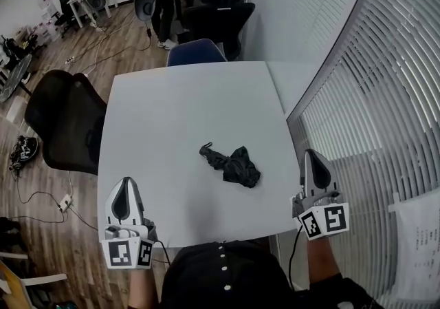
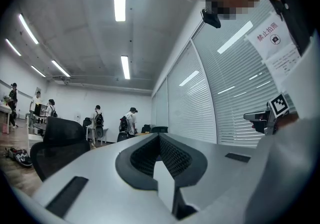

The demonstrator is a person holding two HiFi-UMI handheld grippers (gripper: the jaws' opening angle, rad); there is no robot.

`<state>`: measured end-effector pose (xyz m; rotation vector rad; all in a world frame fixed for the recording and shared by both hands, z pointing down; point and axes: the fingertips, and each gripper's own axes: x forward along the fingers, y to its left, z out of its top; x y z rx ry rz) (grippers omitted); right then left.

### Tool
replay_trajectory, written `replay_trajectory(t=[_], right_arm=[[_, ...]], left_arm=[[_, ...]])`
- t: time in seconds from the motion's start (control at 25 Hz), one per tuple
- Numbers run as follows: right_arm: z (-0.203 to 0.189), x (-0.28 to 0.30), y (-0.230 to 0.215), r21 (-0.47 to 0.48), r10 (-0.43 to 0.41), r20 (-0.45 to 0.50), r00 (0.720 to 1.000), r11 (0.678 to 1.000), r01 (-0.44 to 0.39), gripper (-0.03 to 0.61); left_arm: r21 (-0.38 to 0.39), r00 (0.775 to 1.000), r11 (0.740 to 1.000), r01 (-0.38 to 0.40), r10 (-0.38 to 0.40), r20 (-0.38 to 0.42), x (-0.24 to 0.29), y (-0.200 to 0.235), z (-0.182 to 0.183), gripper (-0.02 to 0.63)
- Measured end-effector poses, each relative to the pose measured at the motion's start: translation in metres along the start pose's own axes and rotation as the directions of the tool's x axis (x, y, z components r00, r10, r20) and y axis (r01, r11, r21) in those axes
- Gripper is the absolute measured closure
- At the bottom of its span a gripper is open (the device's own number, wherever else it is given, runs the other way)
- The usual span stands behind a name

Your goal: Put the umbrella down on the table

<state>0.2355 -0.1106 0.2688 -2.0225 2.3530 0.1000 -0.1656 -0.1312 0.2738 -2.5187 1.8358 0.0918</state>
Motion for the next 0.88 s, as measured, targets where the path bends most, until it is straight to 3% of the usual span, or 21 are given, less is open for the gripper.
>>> replay_trajectory(t=[0.64,0.88], right_arm=[[-0.005,0.024,0.015,-0.012,0.054,-0.016,0.998,0.998,-0.054,0.548],[-0.007,0.027,0.024,-0.067,0.074,-0.031,0.997,0.995,-0.076,0.548]], left_arm=[[-0.005,1.000,1.000,-0.031,0.031,0.001,-0.002,0.007,-0.002,0.600],[-0.015,0.999,0.999,-0.039,0.039,-0.003,-0.002,0.009,-0.003,0.600]])
